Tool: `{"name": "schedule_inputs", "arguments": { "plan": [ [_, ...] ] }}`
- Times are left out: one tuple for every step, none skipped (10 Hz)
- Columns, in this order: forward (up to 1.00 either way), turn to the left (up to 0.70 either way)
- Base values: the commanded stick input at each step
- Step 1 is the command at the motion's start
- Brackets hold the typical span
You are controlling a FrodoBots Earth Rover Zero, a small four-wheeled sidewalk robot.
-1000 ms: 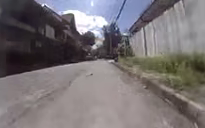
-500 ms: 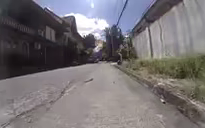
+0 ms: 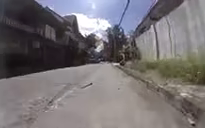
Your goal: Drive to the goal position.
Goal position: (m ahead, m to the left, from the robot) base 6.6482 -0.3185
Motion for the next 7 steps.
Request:
{"name": "schedule_inputs", "arguments": {
  "plan": [
    [1.0,-0.11],
    [1.0,-0.31],
    [1.0,-0.4],
    [1.0,-0.31],
    [1.0,-0.08],
    [1.0,0.01],
    [1.0,0.02]
  ]
}}
